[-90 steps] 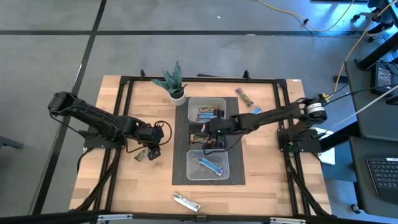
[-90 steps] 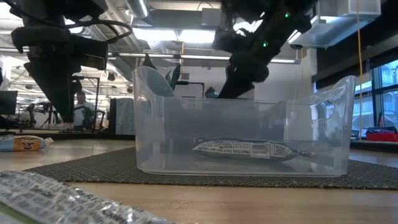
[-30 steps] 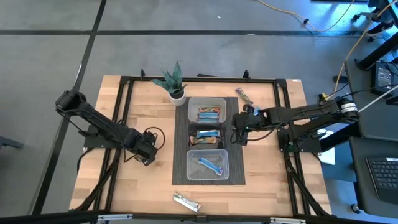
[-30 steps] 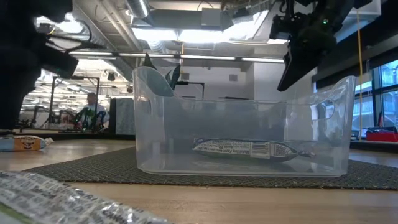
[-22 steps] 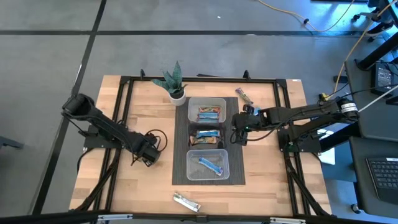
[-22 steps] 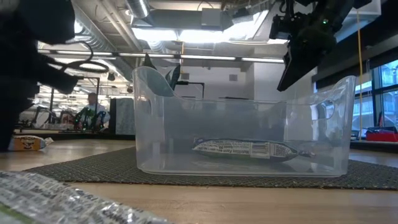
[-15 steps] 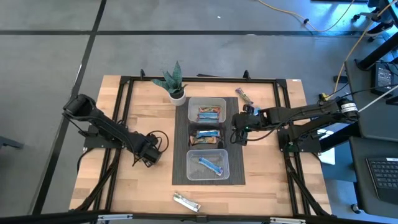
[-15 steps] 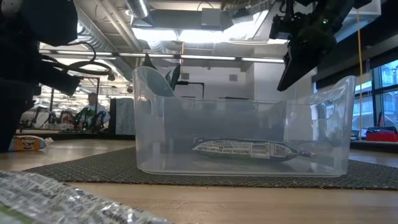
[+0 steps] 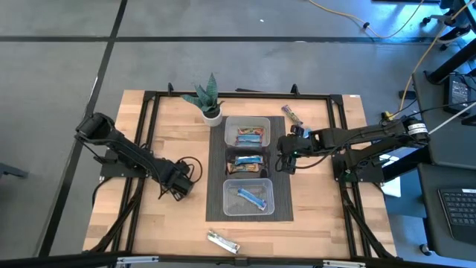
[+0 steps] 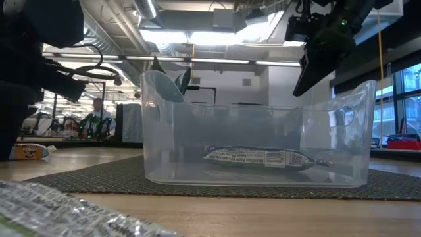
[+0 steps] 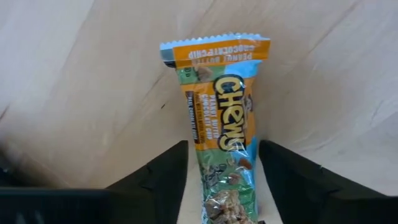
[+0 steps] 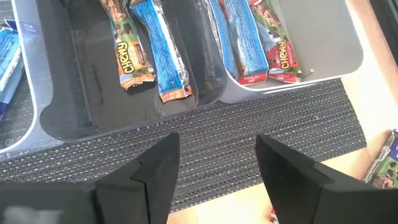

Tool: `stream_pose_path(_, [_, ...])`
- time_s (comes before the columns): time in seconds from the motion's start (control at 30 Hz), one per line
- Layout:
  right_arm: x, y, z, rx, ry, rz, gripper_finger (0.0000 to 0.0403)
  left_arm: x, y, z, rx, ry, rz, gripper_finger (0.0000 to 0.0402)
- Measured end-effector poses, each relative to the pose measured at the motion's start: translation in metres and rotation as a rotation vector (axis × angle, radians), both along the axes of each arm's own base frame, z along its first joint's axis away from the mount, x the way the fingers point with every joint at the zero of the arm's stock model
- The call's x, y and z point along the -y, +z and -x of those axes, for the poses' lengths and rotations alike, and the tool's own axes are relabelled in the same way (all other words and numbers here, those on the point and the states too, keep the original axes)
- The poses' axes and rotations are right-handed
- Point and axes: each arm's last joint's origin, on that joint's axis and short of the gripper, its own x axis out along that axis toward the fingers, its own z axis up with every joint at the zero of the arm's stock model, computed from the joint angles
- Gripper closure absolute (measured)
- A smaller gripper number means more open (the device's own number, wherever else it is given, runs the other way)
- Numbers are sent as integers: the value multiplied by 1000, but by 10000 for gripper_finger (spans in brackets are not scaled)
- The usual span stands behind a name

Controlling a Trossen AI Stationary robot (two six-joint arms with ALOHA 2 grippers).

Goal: Pick and place Granola Bars by type
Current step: Put the yellow granola bar into the black bin

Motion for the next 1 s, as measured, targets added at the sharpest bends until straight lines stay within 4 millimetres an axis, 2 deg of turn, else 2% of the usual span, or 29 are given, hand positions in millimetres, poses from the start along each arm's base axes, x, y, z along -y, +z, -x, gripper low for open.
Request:
stream_pose_path(0.23, [0, 0, 0, 0, 0, 0, 189, 1, 1, -2, 6, -12, 2, 264])
stream_pose_path(0.37, [0, 0, 0, -4, 0, 1, 189, 4, 10, -10, 23, -103, 6, 288])
stream_pose_path(0.47, [0, 0, 1, -11, 2, 2, 189, 8, 25, -25, 92, -183, 17, 298])
stream_pose_path(0.67, [0, -1, 1, -16, 4, 3, 189, 2, 59, -55, 217, -308, -45, 298])
stream_pose_path(0.8, [0, -1, 2, -28, -3, 0, 189, -10, 90, -78, 329, -382, -179, 298])
stream_pose_path(1.0, [8, -6, 11, -101, -112, -37, 189, -38, 132, -111, 509, -418, -330, 297])
